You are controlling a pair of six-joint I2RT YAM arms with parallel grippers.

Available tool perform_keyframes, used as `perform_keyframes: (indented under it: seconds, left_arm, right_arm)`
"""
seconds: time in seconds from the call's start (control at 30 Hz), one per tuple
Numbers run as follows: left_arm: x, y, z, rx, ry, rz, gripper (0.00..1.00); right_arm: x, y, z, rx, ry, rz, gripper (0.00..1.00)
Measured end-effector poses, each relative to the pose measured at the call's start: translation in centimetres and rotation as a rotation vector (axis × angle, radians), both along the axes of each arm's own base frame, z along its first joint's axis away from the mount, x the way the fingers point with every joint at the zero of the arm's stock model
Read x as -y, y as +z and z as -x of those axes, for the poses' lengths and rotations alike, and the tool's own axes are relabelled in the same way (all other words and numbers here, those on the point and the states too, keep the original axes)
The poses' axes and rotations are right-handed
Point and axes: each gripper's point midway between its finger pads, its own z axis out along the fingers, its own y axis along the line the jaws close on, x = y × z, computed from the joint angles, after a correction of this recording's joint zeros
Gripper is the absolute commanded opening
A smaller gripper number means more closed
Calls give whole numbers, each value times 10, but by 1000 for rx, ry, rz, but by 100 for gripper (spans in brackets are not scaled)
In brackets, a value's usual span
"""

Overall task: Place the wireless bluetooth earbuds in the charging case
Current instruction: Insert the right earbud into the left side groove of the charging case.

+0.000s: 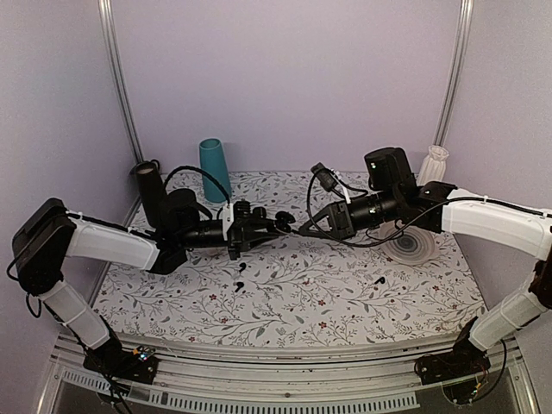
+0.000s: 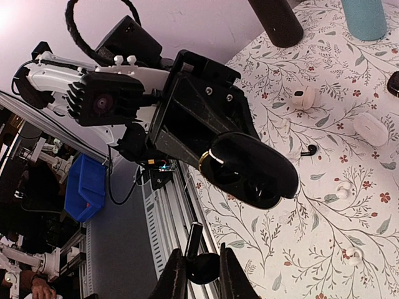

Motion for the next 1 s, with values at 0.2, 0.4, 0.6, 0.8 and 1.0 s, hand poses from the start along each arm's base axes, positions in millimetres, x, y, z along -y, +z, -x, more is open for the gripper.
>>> perform_keyframes:
  seconds: [0.2, 0.4, 0.6, 0.8, 1.0]
  left_arm:
    - [0, 0, 1, 1, -6, 0, 0]
    - [1, 0, 2, 3, -8, 0, 0]
    - [1, 0, 3, 3, -15, -1, 0]
    - [1, 0, 4, 3, -19, -1, 0]
    - [1, 0, 4, 3, -23, 0, 0]
  right_arm:
    - [0, 0, 0, 0, 0, 1, 5]
    - [0, 0, 0, -1, 0, 1, 5]
    - [0, 0, 0, -1, 0, 0, 5]
    - [0, 0, 0, -1, 0, 1, 5]
    - [0, -1, 0, -3, 1, 2, 5]
